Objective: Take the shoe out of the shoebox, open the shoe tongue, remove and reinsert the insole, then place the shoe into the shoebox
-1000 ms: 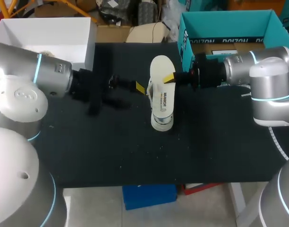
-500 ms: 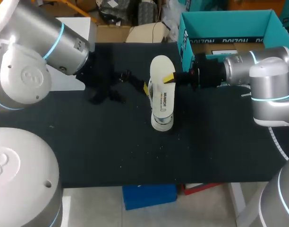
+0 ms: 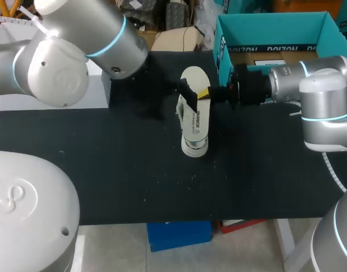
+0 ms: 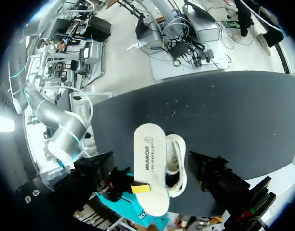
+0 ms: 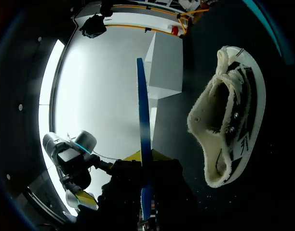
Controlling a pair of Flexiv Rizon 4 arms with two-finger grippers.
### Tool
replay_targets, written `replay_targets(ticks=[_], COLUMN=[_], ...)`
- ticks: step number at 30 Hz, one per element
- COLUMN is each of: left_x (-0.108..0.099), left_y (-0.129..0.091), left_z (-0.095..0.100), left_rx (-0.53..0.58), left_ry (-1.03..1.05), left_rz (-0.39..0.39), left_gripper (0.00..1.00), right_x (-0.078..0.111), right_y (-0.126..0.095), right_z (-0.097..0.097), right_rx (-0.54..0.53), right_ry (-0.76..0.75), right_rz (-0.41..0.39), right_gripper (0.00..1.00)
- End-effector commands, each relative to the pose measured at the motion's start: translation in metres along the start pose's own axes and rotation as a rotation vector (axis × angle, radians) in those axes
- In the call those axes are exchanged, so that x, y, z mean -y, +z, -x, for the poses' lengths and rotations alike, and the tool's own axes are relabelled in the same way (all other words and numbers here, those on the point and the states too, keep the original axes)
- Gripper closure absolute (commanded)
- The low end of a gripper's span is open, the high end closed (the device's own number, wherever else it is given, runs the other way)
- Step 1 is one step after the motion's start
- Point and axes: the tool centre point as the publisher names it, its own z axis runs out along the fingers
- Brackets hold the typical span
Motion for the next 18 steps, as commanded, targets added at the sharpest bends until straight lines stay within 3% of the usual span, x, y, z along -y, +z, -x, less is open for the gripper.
replay_targets(ticks=[1,18], left_x=[-0.002,-0.011], left_y=[0.019,0.042], left_z=[0.009,0.025], left_rx=[-0.18,-0.16], left_ry=[-0.033,-0.064], left_rz=[0.005,-0.012], left_gripper=[0.0,0.0], right_x=[0.0,0.0], right_y=[0.001,0.001], right_z=[0.0,0.0], right_rx=[0.003,0.003], right_ry=[0.001,0.001], right_rz=[-0.001,-0.001], right_gripper=[1.0,1.0])
